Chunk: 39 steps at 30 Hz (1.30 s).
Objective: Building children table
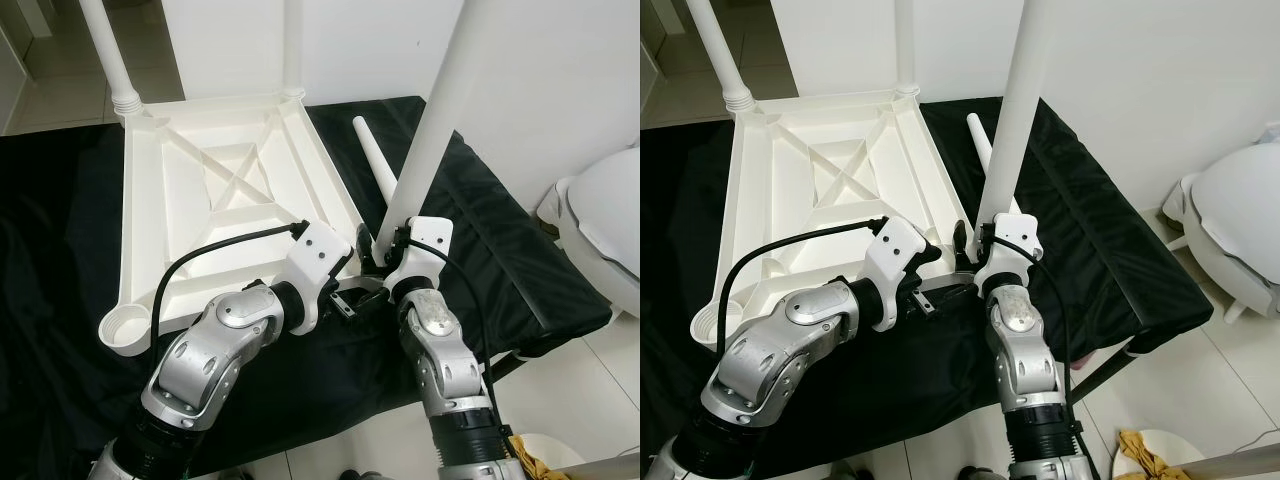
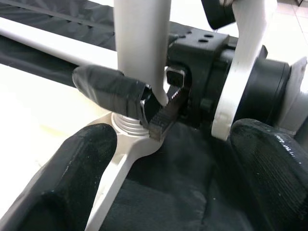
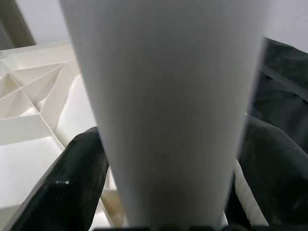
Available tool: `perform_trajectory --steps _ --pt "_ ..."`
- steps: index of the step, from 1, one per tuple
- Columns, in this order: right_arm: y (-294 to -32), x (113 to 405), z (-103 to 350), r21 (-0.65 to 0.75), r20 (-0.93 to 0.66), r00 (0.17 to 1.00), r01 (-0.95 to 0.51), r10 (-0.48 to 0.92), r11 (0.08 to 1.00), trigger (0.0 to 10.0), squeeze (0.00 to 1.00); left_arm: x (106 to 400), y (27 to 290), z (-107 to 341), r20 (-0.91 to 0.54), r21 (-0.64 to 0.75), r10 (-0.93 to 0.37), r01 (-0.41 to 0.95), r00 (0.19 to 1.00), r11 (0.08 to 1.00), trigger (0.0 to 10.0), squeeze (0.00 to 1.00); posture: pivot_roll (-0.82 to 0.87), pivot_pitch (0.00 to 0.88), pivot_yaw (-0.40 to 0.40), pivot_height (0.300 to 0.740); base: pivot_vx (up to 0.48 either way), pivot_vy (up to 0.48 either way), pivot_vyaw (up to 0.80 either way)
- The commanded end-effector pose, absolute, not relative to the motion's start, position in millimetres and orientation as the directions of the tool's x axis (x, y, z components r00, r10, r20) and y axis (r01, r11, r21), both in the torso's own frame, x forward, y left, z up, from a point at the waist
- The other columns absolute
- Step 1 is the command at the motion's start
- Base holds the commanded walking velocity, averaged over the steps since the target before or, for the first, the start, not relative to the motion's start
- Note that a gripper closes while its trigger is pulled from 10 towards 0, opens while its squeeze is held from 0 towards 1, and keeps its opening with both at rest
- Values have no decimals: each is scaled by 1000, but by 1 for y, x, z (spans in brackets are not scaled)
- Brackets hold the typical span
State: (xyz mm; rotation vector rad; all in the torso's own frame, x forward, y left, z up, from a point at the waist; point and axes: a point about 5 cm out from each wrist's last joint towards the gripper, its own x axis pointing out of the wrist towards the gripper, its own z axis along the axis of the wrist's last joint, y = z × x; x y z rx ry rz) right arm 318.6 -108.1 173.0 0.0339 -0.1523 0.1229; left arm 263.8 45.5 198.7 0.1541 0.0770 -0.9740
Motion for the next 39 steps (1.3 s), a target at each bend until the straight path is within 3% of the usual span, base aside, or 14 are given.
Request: perform_trajectory --steps 1,2,12,30,31,32,33,34,35,37,38,39 --pt "-113 321 173 -4 157 970 -188 187 982 10000 1000 263 44 197 -136 89 -816 828 561 554 10000 0 -21 90 -22 740 0 0 0" --pt "-115 321 173 -14 153 965 -215 215 976 10000 0 263 44 198 -136 89 -817 828 560 553 10000 0 -21 90 -21 740 0 0 0" --pt "-127 322 170 -46 142 879 -453 455 890 10000 0 263 44 196 -141 90 -819 831 556 548 10000 0 -20 81 -22 740 0 0 0" --pt "-166 337 171 -99 102 774 -617 625 780 10000 0 260 46 195 -153 95 -820 834 552 544 10000 0 -9 77 -19 740 0 0 0" --pt "-167 337 170 -98 98 764 -631 638 770 6745 0 260 46 195 -154 95 -820 834 551 543 10000 0 -8 77 -19 740 0 0 0" --pt "-167 337 169 -99 97 755 -642 649 761 6745 0 260 46 195 -154 95 -820 835 551 543 10000 0 -8 77 -19 740 0 0 0" --pt "-168 337 166 -94 85 743 -658 664 748 5529 0 260 46 195 -154 94 -820 835 551 543 10000 0 -7 77 -19 740 0 0 0" --pt "-168 337 166 -94 85 743 -658 664 748 5529 0 260 46 195 -154 94 -820 835 551 543 10000 0 -7 77 -19 740 0 0 0" --pt "-168 338 164 -93 80 744 -658 664 748 3922 0 260 46 195 -154 95 -820 834 551 543 10000 0 -6 77 -19 740 0 0 0" --pt "-170 339 162 -93 74 743 -659 665 747 2118 0 260 46 195 -154 96 -820 834 552 543 10000 0 -3 77 -19 740 0 0 0" --pt "-171 339 161 -94 71 743 -659 665 746 2118 0 260 46 195 -154 95 -820 834 552 544 10000 0 -3 77 -19 740 0 0 0" --pt "-171 340 160 -84 73 742 -661 666 746 0 0 260 46 195 -153 95 -819 833 553 545 10000 0 -1 78 -19 740 0 0 0"
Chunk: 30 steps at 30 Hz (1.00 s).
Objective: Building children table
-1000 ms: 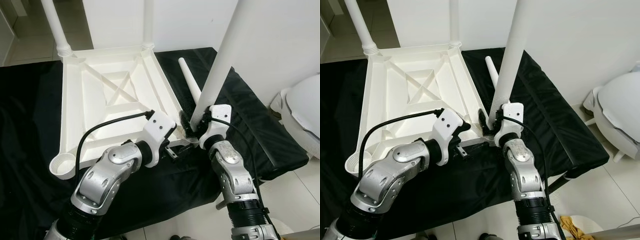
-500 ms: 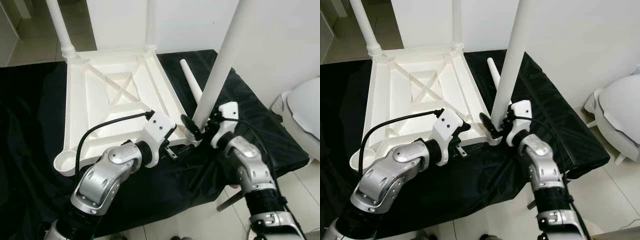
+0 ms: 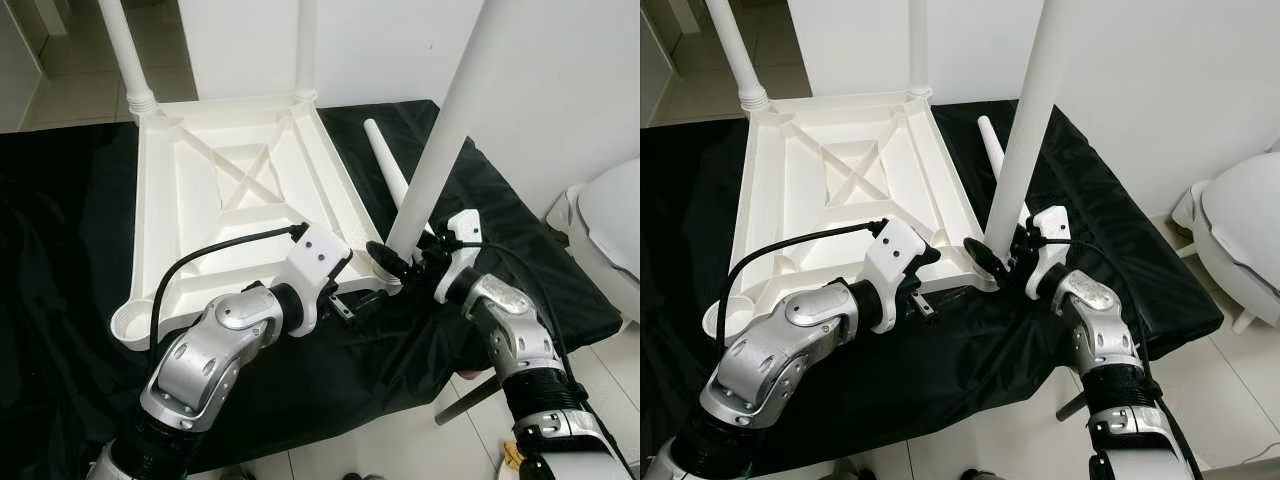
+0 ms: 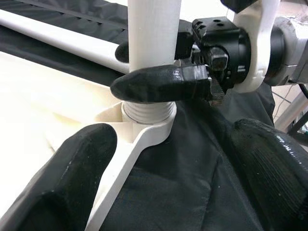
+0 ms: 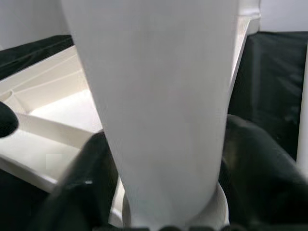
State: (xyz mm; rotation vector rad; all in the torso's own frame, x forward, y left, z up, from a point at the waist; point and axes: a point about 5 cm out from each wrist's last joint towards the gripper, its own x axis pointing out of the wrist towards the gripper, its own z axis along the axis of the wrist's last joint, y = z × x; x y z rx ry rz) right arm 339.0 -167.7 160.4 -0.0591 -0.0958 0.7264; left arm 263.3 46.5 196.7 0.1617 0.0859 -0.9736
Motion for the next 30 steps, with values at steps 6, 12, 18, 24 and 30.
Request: perform_trajectory --steps 6,12,18,24,30 --pt "-172 340 159 -78 76 742 -662 666 746 0 0 260 47 196 -154 94 -817 831 556 548 10000 0 0 84 -17 740 0 0 0" --pt "-170 339 158 -63 77 757 -645 648 761 10000 0 260 48 196 -153 91 -814 828 560 553 10000 0 1 96 -19 740 0 0 0" --pt "-168 341 153 -69 54 820 -566 570 821 10000 0 260 48 197 -152 87 -812 826 564 558 10000 0 1 104 -16 740 0 0 0" --pt "-163 341 153 -52 65 860 -504 506 862 10000 0 260 48 196 -155 85 -812 826 563 557 10000 0 0 107 -14 740 0 0 0" --pt "-153 339 156 -13 92 907 -413 412 911 10000 0 259 48 196 -157 83 -813 828 560 554 10000 0 -4 113 -11 740 0 0 0"
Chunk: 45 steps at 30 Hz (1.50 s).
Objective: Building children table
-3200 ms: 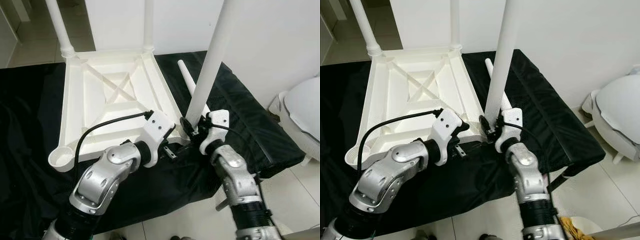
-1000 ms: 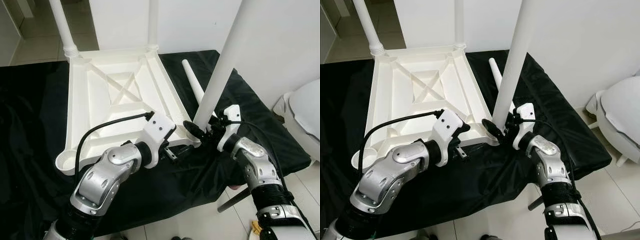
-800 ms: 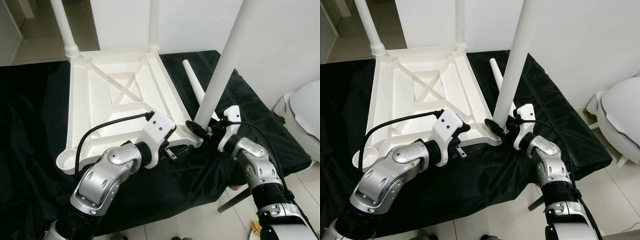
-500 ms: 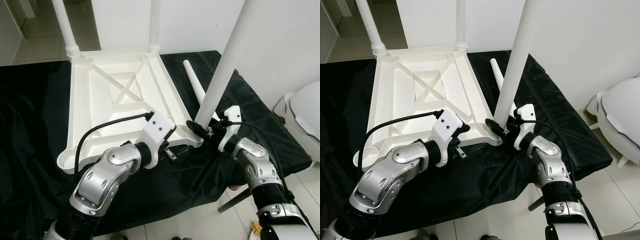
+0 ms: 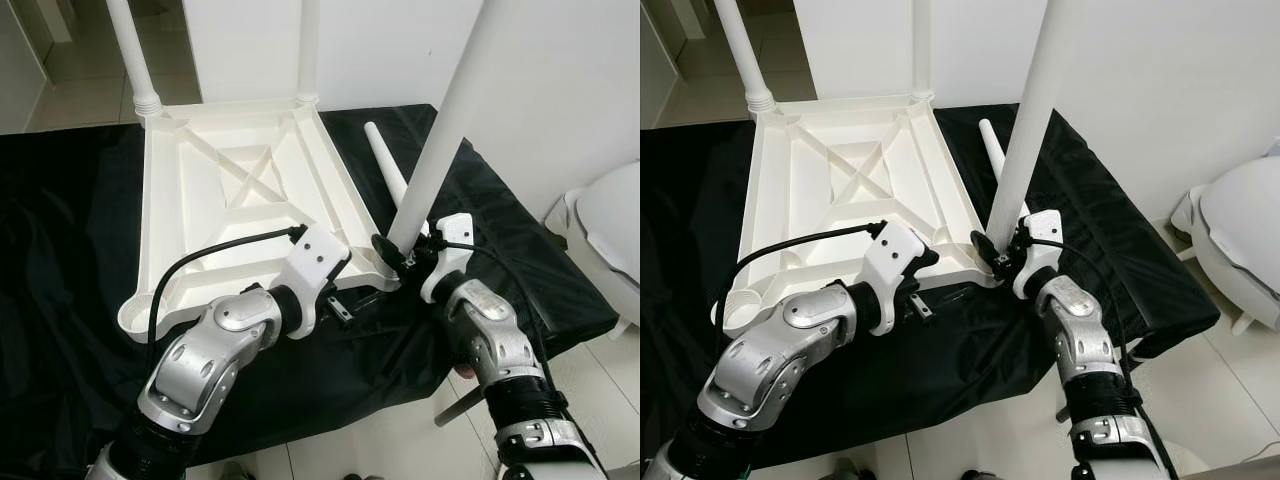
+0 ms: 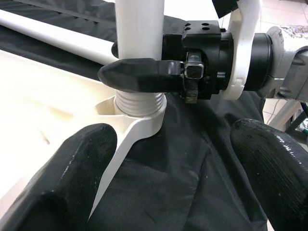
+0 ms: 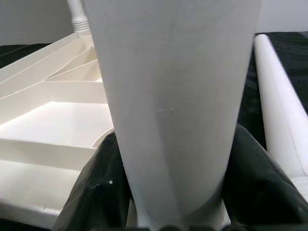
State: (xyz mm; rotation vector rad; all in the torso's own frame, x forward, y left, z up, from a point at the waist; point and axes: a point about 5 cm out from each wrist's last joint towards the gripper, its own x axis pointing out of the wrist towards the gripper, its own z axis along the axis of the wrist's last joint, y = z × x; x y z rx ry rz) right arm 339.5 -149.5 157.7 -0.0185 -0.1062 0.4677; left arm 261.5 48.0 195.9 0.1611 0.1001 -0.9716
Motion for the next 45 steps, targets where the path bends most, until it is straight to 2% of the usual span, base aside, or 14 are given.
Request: perform_trajectory --steps 1,6,12,14,16,19,21,28,29,30,31,41,43,45 --pt "-153 340 156 2 87 936 -341 340 940 10000 0 259 48 196 -157 82 -814 829 559 554 10000 0 -5 113 -11 740 0 0 0" --pt "-146 338 156 23 106 981 -163 160 986 10000 0 259 48 196 -158 79 -816 831 557 551 10000 0 -9 110 -10 740 0 0 0" --pt "-143 335 159 48 148 985 -92 84 995 10000 0 259 47 196 -158 78 -816 831 556 551 10000 0 -10 108 -10 740 0 0 0" --pt "-131 332 160 100 153 987 29 -44 995 10000 0 261 45 197 -153 79 -819 833 553 548 10000 0 -18 103 -8 740 0 0 0" --pt "-124 331 160 113 149 986 54 -71 992 10000 0 261 45 197 -151 80 -820 834 552 547 10000 0 -18 103 -8 740 0 0 0" --pt "-98 327 161 133 138 990 -27 9 991 10000 0 262 43 198 -147 80 -823 836 549 543 10000 0 -17 98 -9 740 0 0 0" --pt "-94 325 163 125 150 988 -60 41 990 10000 0 262 43 198 -145 81 -823 836 549 543 10000 0 -20 98 -7 740 0 0 0" --pt "-105 327 163 90 145 989 -24 11 996 10000 0 263 43 199 -142 84 -823 835 550 544 10000 0 -22 92 -14 740 0 0 0" --pt "-109 328 163 96 149 989 -21 6 995 10000 157 262 42 199 -142 83 -823 835 550 544 10000 0 -21 89 -16 740 0 0 0" --pt "-109 328 163 96 149 989 -21 6 995 10000 157 262 42 199 -142 83 -823 835 550 544 10000 0 -21 89 -16 740 0 0 0" --pt "-112 329 164 102 153 988 -24 8 995 10000 1000 262 42 199 -141 82 -823 835 550 543 10000 0 -21 89 -16 740 0 0 0" --pt "-118 331 168 76 164 984 -81 67 994 10000 1000 262 41 197 -143 82 -826 838 546 540 10000 0 -24 78 -24 740 0 0 0" --pt "-121 331 170 49 171 972 -171 161 984 10000 0 261 40 197 -144 83 -827 839 544 537 10000 0 -22 71 -28 740 0 0 0" --pt "-122 331 171 41 171 965 -209 199 977 10000 0 261 40 197 -145 84 -827 840 543 537 10000 0 -22 71 -28 740 0 0 0"
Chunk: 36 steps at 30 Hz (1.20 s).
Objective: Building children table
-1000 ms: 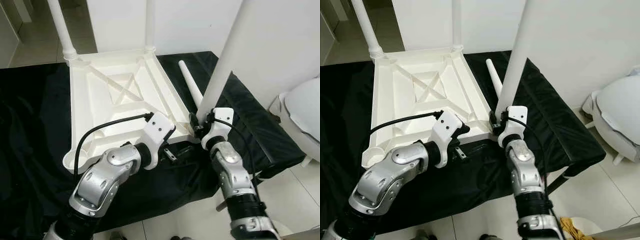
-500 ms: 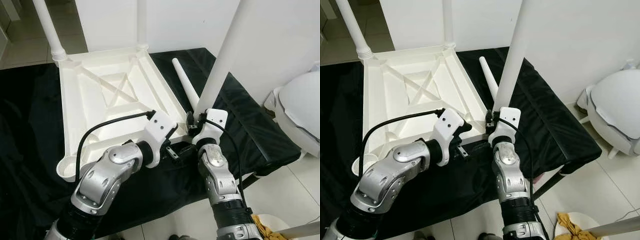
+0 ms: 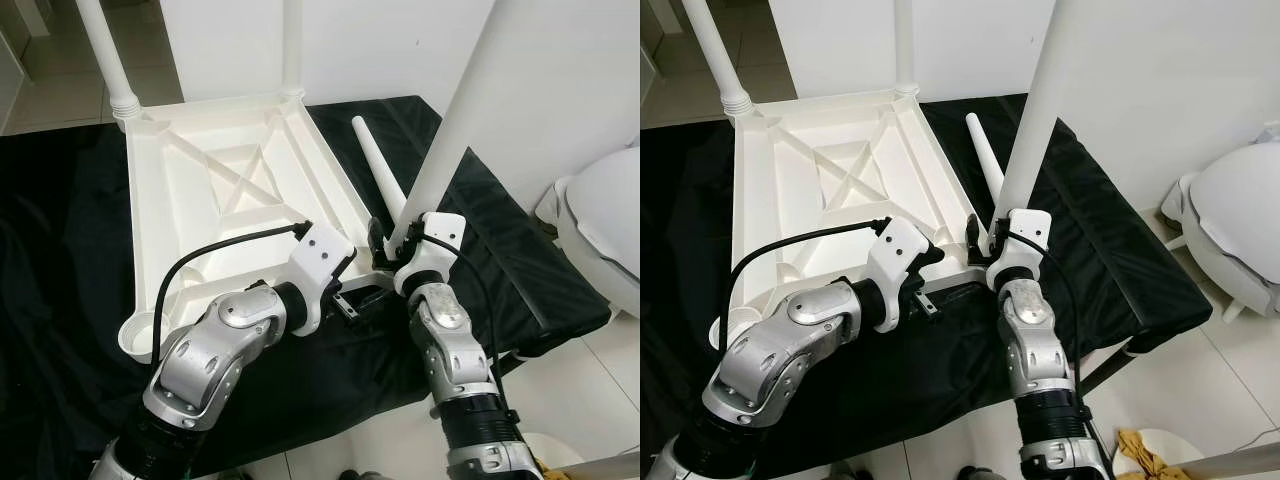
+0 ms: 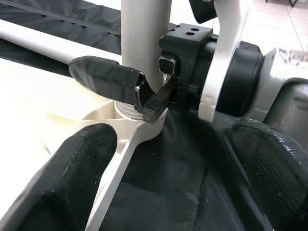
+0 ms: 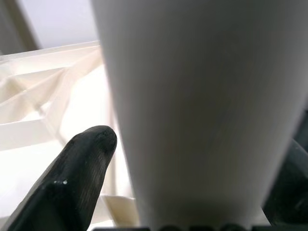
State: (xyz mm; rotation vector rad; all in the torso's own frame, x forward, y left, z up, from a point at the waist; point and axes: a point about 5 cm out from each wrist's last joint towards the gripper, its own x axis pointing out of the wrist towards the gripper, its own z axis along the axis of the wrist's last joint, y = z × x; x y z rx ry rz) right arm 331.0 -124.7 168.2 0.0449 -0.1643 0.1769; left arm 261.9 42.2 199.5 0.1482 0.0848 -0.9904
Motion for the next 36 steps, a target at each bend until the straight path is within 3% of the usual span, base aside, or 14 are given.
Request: perform_trajectory --steps 1,10,16,23,36 --pt "-125 331 172 26 174 954 -252 243 967 10000 0 261 40 196 -146 85 -828 840 542 535 10000 0 -21 68 -28 740 0 0 0" --pt "-133 331 173 -15 173 899 -406 402 914 10000 0 260 40 196 -149 88 -829 842 539 532 10000 0 -14 63 -32 740 0 0 0" --pt "-161 334 168 -113 94 819 -556 566 824 10000 0 259 40 196 -152 93 -831 845 535 527 10000 0 -9 50 -32 740 0 0 0" --pt "-187 335 164 -154 19 792 -601 611 784 10000 0 259 41 196 -151 95 -830 844 536 528 10000 0 -8 47 -32 740 0 0 0" --pt "-192 341 163 -147 24 772 -626 635 766 10000 0 260 42 196 -155 98 -833 847 531 522 10000 0 -3 42 -14 740 0 0 0"
